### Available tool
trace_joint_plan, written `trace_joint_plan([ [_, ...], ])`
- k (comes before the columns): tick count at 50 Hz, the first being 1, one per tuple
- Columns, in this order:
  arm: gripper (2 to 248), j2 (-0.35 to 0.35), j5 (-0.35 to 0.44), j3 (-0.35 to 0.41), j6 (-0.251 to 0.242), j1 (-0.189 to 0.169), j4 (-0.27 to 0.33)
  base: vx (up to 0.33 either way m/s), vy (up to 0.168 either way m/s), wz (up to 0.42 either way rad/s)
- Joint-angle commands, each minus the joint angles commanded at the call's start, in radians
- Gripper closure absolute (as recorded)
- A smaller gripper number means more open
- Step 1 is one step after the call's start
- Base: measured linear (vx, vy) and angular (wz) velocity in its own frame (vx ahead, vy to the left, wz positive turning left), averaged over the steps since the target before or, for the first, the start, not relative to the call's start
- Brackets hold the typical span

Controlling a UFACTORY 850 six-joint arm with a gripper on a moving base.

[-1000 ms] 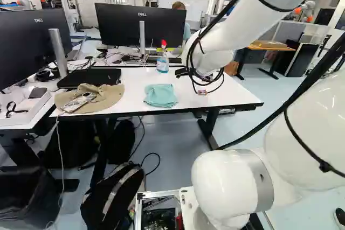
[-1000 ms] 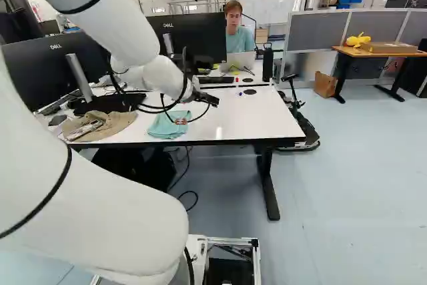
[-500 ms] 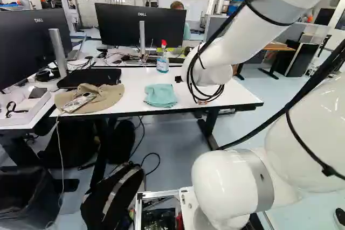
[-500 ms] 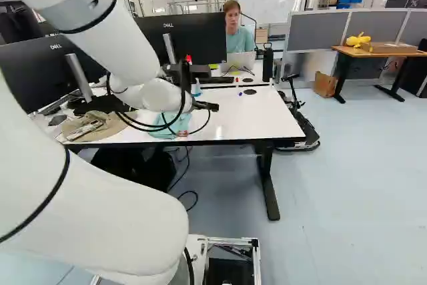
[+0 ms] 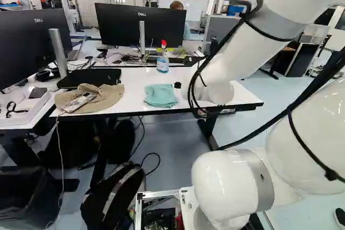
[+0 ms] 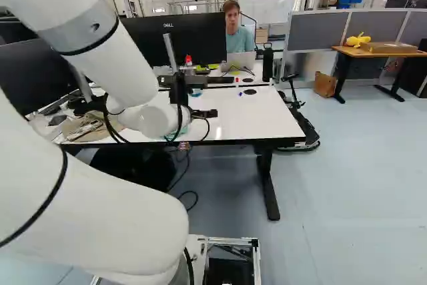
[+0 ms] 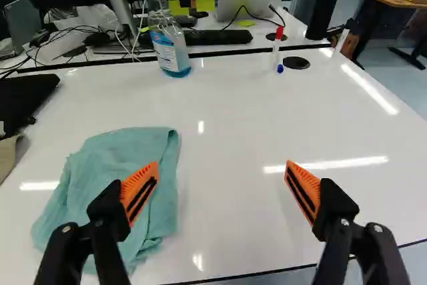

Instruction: Clean the table with the green towel

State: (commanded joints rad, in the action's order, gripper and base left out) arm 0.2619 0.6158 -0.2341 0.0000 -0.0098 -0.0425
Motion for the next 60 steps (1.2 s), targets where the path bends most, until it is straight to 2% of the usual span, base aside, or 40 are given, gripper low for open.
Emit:
trace_joint_plan([
  [30,3,0.012,0.178,0.102,0.0,0.007,0.029,0.0,0.0,0.0],
  [60,3,0.017,0.254,0.145,0.0,0.01,0.042,0.0,0.0,0.0],
])
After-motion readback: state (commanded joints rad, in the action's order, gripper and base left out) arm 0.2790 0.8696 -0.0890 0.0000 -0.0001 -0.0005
